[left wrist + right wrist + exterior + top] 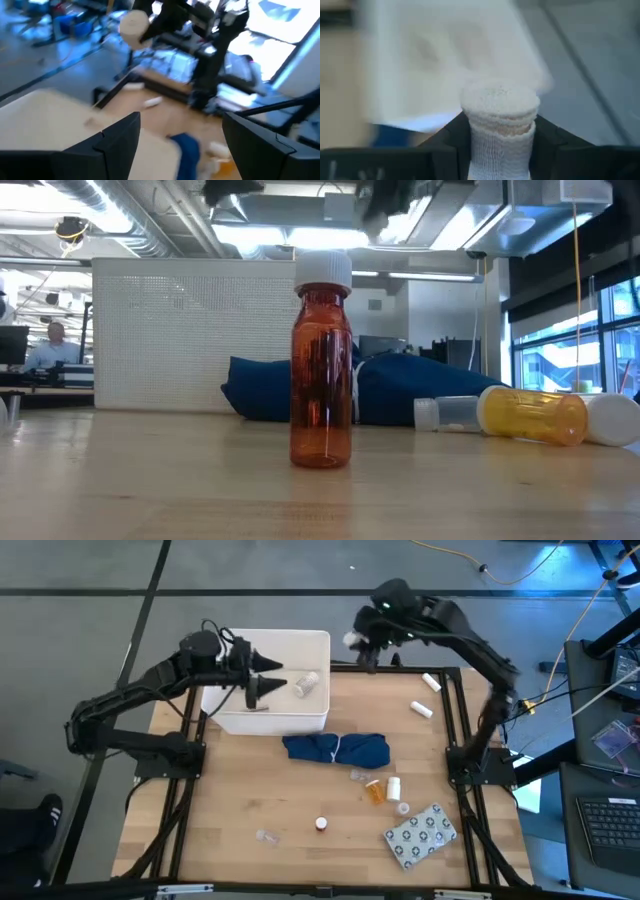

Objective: Pick & place medical supplies in basket/bin
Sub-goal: Put the white bandage into the white container

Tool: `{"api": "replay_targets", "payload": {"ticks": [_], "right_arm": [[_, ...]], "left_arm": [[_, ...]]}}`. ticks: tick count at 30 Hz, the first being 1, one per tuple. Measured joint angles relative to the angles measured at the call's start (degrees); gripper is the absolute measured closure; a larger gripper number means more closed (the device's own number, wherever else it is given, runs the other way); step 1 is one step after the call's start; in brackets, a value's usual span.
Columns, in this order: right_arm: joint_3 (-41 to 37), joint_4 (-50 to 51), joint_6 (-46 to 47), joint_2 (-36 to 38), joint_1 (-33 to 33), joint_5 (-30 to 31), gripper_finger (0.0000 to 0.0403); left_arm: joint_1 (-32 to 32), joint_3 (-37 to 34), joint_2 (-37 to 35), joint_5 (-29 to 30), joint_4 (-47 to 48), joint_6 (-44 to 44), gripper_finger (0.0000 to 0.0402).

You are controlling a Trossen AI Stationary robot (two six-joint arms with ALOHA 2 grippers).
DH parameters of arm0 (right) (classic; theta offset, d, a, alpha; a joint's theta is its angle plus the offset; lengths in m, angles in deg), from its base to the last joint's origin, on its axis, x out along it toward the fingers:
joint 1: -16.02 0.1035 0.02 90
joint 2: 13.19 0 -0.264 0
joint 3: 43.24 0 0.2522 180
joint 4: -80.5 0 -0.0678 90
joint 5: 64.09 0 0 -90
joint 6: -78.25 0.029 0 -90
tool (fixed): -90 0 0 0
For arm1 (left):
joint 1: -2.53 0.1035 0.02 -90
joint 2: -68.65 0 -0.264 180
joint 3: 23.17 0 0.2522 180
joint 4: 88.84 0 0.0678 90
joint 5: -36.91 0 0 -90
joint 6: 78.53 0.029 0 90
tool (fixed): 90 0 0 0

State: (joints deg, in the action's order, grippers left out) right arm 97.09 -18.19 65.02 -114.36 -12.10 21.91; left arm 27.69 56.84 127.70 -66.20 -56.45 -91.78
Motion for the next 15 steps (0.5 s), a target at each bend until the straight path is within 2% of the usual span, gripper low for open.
{"api": "replay_targets", "payload": {"ticks": [4,10,15], "right_arm": [[-5.35,-5.76,1.50,6.55,6.02,-8.07,0.0265],[-15.91,-21.86,5.28,15.41,15.93,-8.80,0.0263],[-26.75,-30.20,5.62,22.31,22.58,-8.77,0.0263]], "left_arm": [[-5.36,-1.25,2.35,0.49,-11.32,-1.65,0.0129],[-12.29,-1.38,8.66,1.58,-22.78,-2.10,0.0129],[-17.33,-1.41,14.31,1.53,-30.13,-0.56,0.0128]]}}
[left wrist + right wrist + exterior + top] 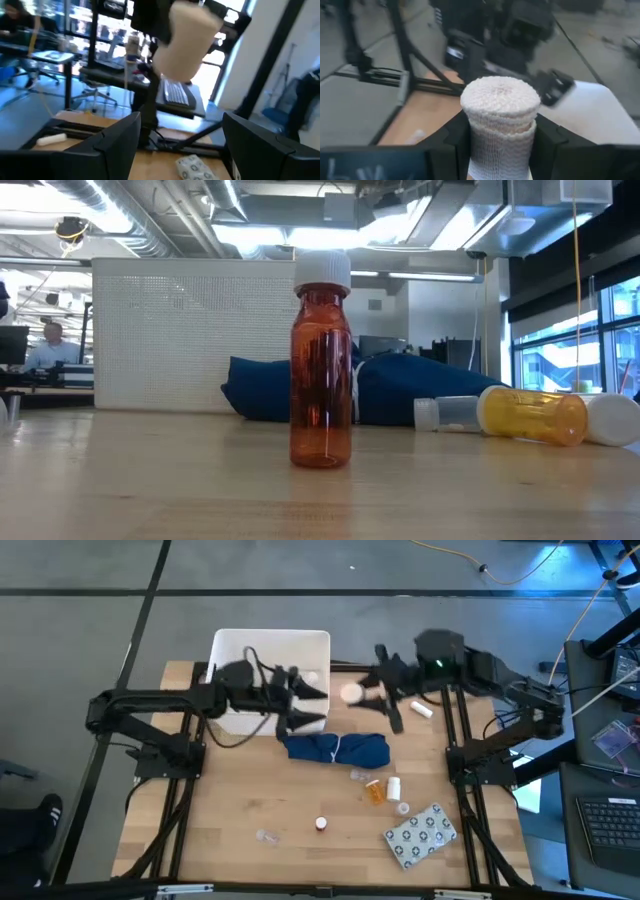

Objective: Pick & place medical supplies in basket/bin
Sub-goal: Put the white bandage into the white container

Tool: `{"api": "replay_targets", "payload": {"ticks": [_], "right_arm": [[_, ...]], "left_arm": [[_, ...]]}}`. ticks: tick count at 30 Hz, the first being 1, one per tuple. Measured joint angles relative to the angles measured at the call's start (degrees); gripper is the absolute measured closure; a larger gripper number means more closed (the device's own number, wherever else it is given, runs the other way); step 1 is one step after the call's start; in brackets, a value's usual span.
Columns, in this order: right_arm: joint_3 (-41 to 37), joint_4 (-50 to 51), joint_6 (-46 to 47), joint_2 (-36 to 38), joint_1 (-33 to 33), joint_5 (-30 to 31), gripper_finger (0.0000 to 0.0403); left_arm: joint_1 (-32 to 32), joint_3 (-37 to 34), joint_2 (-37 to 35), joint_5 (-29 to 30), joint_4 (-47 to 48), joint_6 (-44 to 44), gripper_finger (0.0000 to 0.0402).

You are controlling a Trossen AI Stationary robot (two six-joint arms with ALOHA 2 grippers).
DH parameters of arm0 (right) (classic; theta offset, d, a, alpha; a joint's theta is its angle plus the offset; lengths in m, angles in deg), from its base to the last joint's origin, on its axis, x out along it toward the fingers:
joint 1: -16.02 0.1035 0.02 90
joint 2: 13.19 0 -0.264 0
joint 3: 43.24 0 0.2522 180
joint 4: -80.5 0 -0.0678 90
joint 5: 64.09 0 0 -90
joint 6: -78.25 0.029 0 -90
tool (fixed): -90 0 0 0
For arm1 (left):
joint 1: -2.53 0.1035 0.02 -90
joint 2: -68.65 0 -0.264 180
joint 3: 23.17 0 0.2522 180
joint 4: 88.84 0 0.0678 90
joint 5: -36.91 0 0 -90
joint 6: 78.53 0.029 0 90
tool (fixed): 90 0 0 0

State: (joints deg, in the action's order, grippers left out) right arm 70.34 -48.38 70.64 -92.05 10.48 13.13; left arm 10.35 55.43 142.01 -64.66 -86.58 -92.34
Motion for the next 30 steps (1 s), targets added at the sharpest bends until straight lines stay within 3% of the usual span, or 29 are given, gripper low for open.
{"api": "replay_targets", "payload": {"ticks": [8,14,17,22,30], "right_arm": [[-20.66,-17.58,6.05,13.25,5.65,1.80,0.0265],[-34.65,-33.10,10.46,17.22,8.59,4.57,0.0265],[-37.57,-35.54,11.57,17.17,9.27,7.07,0.0264],[-38.52,-35.09,12.06,16.60,10.18,12.04,0.0264],[-38.51,-35.06,12.70,16.39,10.43,13.68,0.0264]], "left_arm": [[-4.92,-0.01,7.69,0.02,-10.68,-0.50,0.0130],[-6.36,0.00,12.03,1.50,-16.87,-3.17,0.0128],[-7.04,0.00,13.37,5.94,-18.46,-4.10,0.0129],[-8.51,0.00,14.08,12.26,-18.30,2.49,0.0128],[-10.12,0.00,13.77,15.40,-18.46,5.02,0.0130]]}}
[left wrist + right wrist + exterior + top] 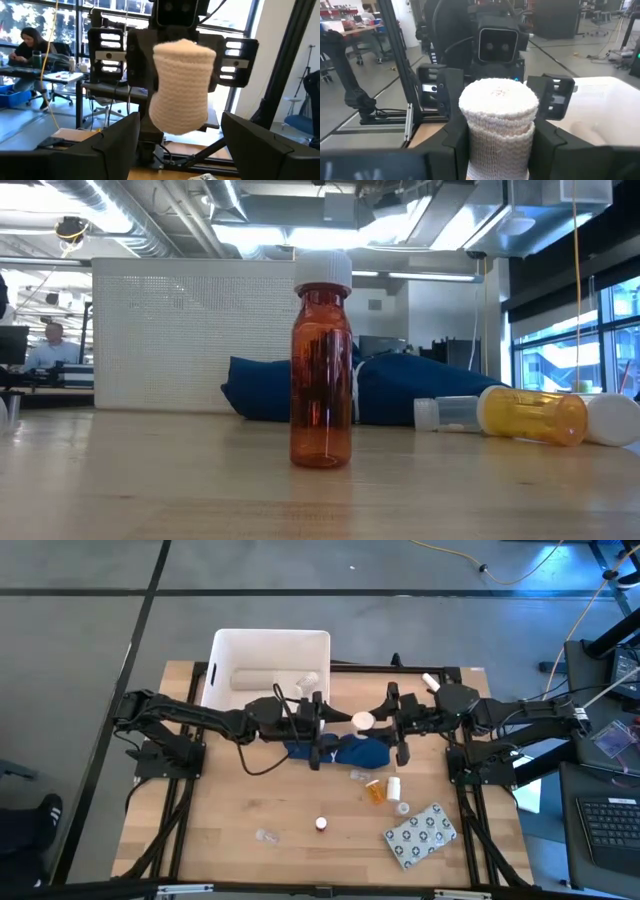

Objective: Pick & place medical supplies in basket/bin
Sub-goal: Put the white bandage into the white container

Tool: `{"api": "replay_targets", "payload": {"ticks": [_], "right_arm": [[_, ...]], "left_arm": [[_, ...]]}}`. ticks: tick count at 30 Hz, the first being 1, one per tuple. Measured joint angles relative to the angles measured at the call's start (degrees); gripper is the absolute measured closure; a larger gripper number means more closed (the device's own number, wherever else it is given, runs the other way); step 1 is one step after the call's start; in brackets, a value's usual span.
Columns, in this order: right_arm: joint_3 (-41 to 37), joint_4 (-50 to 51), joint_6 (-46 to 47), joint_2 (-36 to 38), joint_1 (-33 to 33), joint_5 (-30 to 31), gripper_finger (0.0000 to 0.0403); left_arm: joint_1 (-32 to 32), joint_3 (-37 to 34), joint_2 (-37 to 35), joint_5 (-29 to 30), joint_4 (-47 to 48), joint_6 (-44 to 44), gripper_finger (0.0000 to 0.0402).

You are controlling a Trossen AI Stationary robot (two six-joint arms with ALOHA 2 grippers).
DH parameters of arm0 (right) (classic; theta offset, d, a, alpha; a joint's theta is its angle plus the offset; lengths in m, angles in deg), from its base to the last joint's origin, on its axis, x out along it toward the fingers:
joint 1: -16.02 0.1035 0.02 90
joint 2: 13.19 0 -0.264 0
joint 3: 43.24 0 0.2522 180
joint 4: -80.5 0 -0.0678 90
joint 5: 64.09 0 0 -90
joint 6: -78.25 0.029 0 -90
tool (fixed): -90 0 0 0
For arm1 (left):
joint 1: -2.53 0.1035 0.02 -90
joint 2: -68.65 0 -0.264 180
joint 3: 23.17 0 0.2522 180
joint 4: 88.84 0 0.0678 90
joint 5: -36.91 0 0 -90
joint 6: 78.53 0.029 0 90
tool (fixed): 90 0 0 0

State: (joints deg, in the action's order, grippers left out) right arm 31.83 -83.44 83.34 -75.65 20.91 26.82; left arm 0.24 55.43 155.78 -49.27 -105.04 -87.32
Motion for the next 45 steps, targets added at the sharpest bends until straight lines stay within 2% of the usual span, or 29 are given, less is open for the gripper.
{"api": "replay_targets", "payload": {"ticks": [8,14,19,31,40,45], "right_arm": [[0.03,-2.20,0.70,-2.63,0.22,-0.74,0.0264],[0.03,-3.50,0.63,-3.54,0.22,-0.62,0.0264],[0.03,-4.54,0.51,-3.56,0.22,-0.32,0.0264],[0.11,-3.51,1.98,-3.49,0.22,-0.28,0.0264],[0.11,-3.26,3.17,-3.47,0.22,-0.31,0.0260],[0.11,-3.16,3.33,-3.22,0.22,-0.80,0.0221]], "left_arm": [[0.09,0.00,0.00,1.07,0.18,-3.29,0.0129],[0.13,0.00,0.00,-0.27,0.60,-2.06,0.0141],[0.13,0.04,-0.02,-0.38,1.45,-2.02,0.0167],[0.09,0.04,-0.02,-0.57,1.60,-2.04,0.0264],[0.09,0.04,-0.02,-0.58,1.62,-2.06,0.0283],[0.12,0.04,-0.05,-0.70,1.58,-2.43,0.0283]]}}
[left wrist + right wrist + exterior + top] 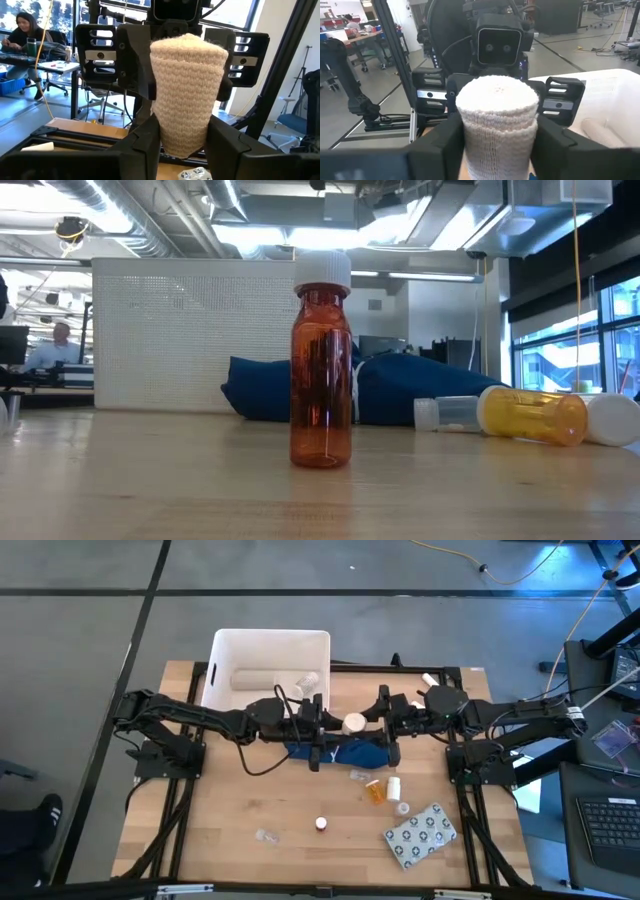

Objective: Pick & place medical supplies in basket/bin
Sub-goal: Put the white bandage into the white container

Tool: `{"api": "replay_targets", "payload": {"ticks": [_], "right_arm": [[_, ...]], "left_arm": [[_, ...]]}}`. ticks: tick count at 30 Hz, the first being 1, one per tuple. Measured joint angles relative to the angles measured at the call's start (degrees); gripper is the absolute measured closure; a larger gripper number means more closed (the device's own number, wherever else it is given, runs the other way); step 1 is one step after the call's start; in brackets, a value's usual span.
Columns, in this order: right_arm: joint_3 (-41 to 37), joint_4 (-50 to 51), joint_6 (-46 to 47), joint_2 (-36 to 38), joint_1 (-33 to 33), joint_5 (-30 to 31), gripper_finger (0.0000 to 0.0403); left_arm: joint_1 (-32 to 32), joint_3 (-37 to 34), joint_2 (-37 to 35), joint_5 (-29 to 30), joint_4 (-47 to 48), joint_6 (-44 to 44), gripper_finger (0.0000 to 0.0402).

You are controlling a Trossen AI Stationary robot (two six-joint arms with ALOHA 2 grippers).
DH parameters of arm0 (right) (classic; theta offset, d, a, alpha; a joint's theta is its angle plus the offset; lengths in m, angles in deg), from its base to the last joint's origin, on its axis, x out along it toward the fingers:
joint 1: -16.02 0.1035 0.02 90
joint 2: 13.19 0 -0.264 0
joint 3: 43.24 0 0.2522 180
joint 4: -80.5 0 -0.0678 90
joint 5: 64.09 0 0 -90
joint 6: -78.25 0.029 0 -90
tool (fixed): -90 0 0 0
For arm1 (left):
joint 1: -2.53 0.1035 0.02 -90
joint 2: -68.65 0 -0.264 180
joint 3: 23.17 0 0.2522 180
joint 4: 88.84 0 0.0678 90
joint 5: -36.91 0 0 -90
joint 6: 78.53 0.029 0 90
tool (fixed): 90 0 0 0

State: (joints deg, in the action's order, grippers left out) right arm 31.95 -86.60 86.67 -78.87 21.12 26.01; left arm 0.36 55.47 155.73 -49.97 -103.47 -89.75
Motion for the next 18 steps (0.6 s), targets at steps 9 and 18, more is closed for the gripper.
{"api": "replay_targets", "payload": {"ticks": [9,18], "right_arm": [[-0.04,-0.12,-5.66,3.92,-0.15,2.52,0.0076],[0.00,10.32,-7.14,10.84,-1.08,17.20,0.0042]], "left_arm": [[2.98,0.07,-2.24,-2.62,5.02,-0.09,0.0286],[11.96,0.09,-14.22,-2.20,41.32,-1.07,0.0286]]}}
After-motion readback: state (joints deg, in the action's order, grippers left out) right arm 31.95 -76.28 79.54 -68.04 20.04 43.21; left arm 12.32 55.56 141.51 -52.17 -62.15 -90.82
